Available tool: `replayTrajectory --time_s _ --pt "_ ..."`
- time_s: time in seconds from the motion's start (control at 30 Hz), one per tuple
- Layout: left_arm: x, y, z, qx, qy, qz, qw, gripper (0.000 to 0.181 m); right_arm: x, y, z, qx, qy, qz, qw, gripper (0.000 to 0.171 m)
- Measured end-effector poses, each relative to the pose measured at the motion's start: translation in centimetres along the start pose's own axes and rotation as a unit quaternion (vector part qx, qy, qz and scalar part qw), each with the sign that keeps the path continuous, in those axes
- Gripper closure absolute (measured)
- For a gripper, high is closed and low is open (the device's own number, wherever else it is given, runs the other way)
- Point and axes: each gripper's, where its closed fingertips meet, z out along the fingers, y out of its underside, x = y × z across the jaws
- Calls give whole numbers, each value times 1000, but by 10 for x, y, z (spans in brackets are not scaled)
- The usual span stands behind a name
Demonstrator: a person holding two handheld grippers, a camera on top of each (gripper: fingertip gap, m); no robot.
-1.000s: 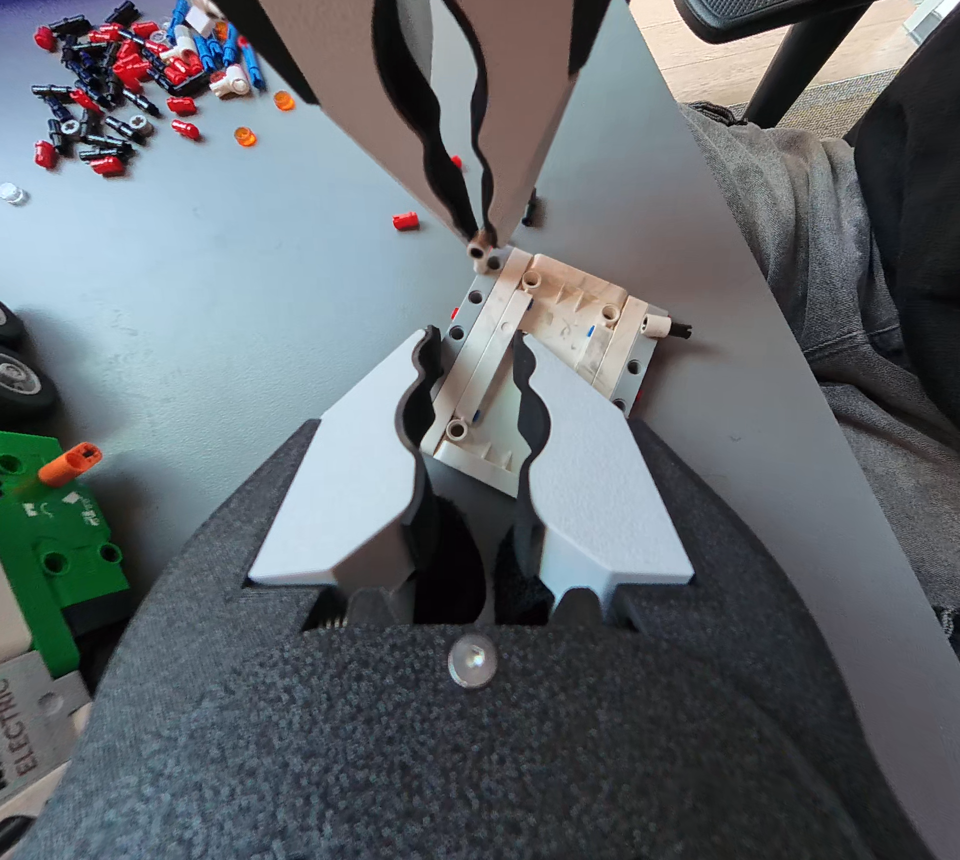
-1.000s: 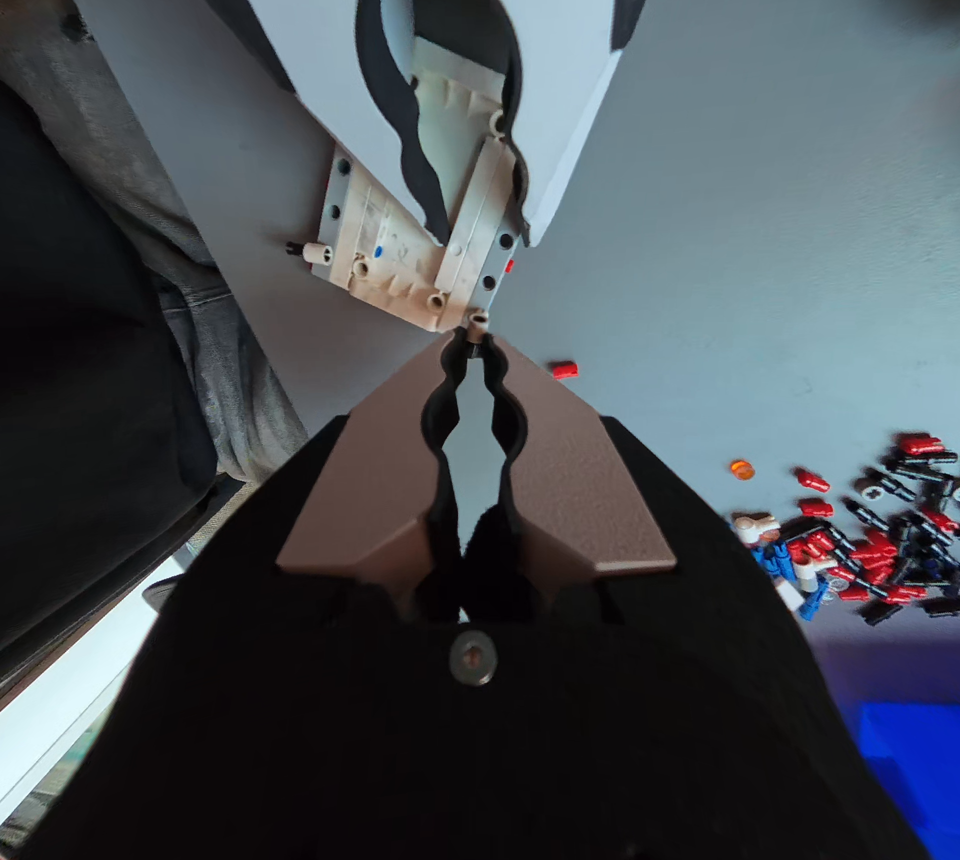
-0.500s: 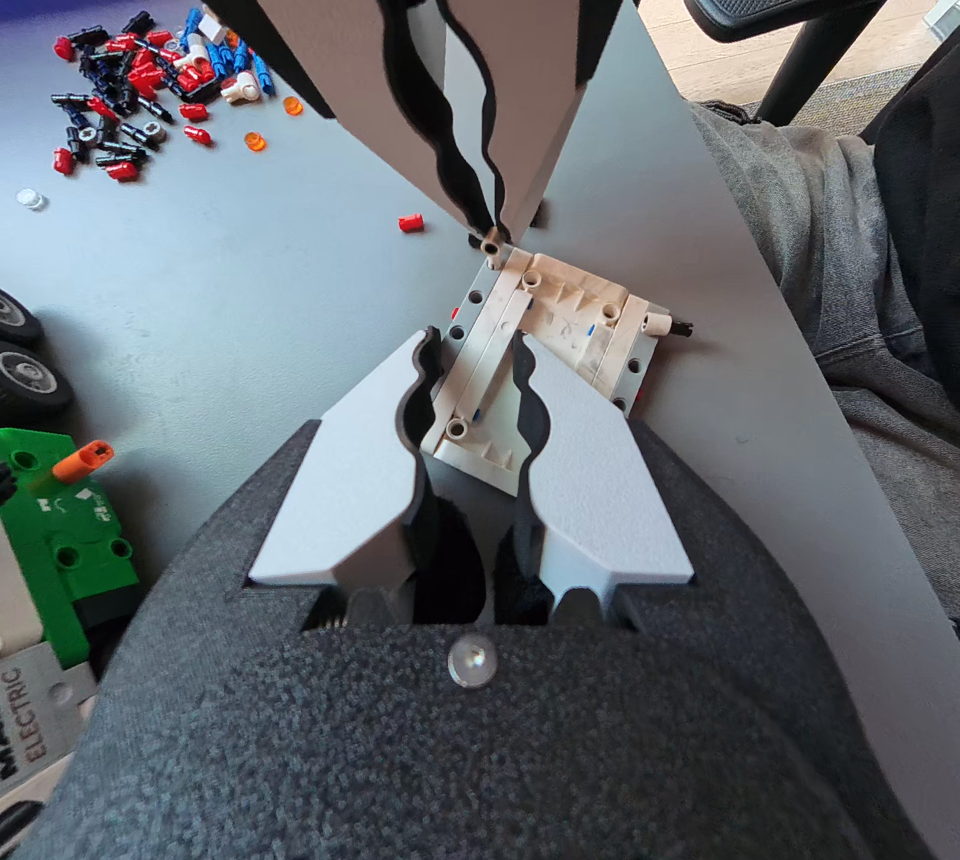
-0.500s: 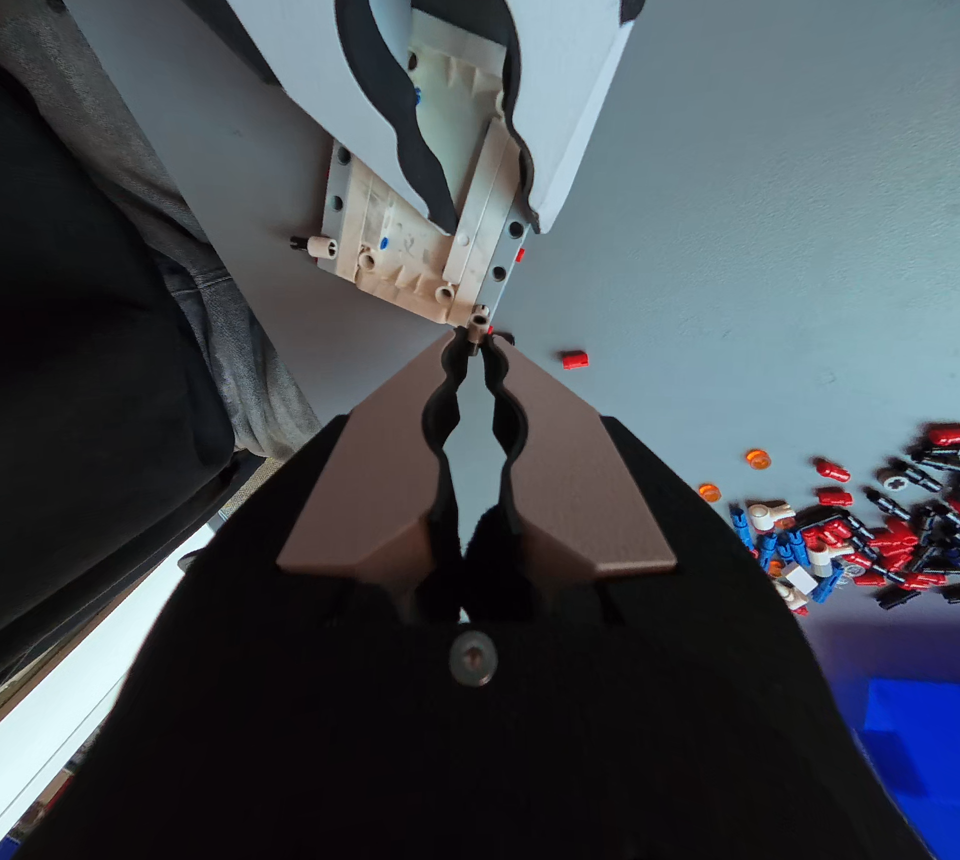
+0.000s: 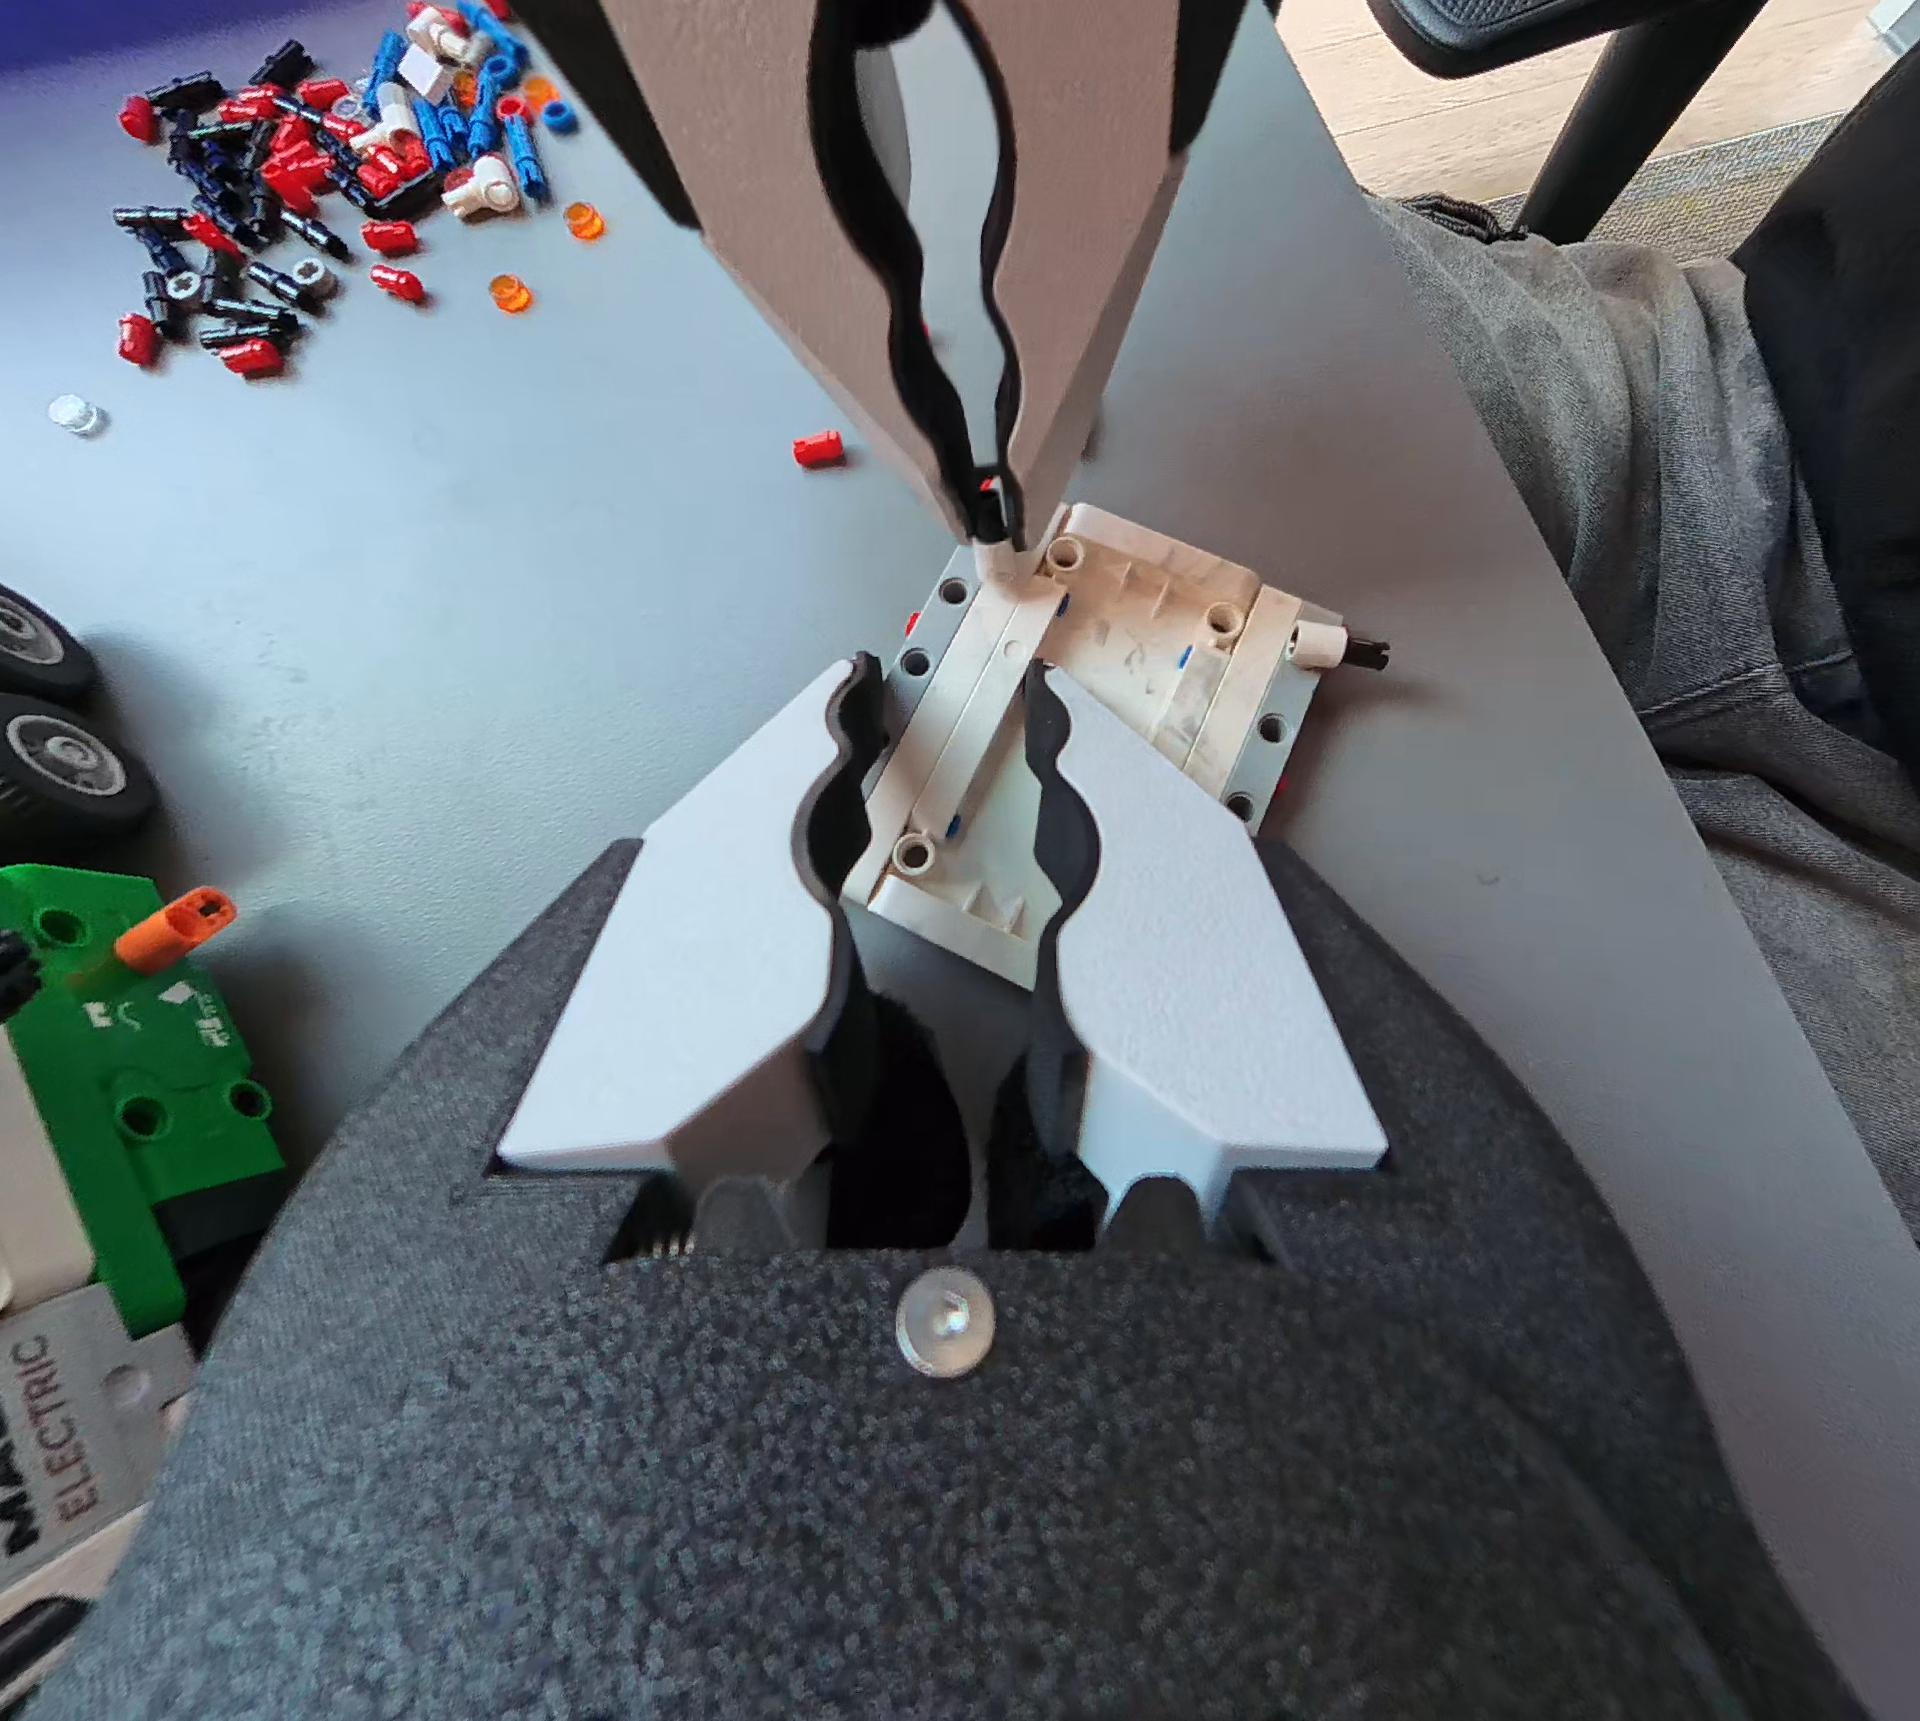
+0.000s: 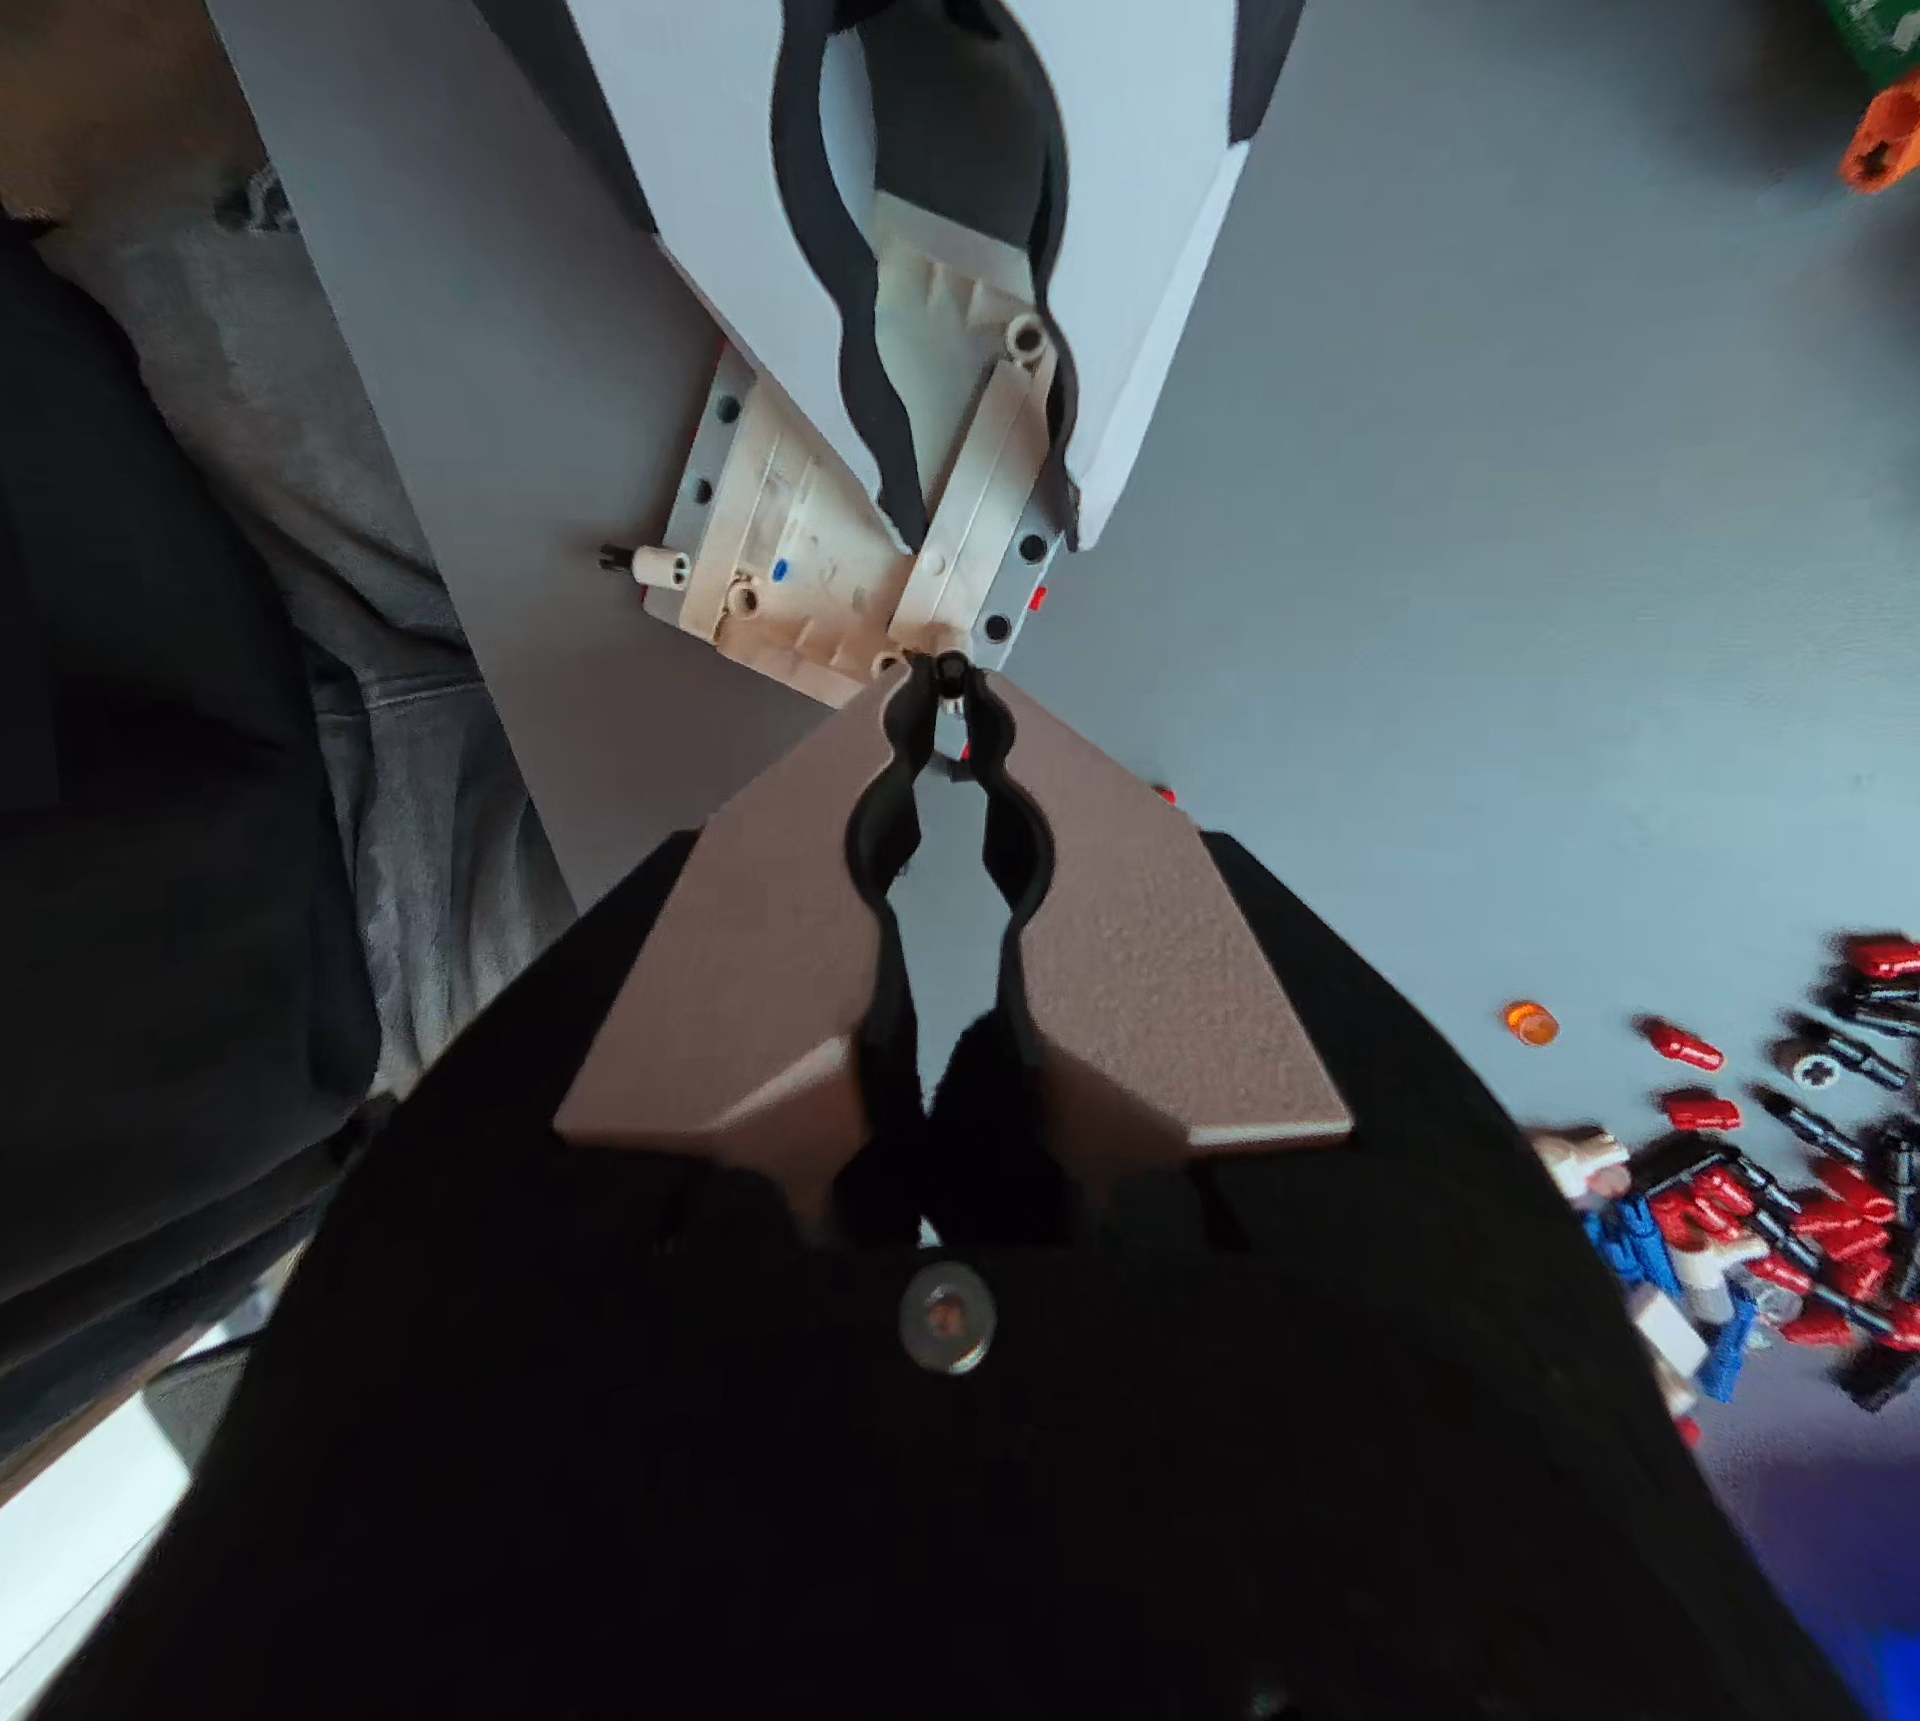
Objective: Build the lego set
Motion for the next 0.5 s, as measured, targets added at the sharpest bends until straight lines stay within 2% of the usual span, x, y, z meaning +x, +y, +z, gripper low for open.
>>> replayTrajectory --time_s 0.1,0.23,0.4,0.5 --pt "-2 0 0 -1 -4 -3 1000 156 -6 -12 -6 117 -1 -6 993 167" --pt "-2 0 0 -1 -4 -5 1000 155 -1 -22 -7 254 15 63 965 167" --pt "-2 0 0 -1 -4 -4 1000 155 12 -8 -7 306 79 147 937 167" --pt "-1 0 0 -1 -4 -4 1000 156 11 1 -4 303 90 179 931 167"
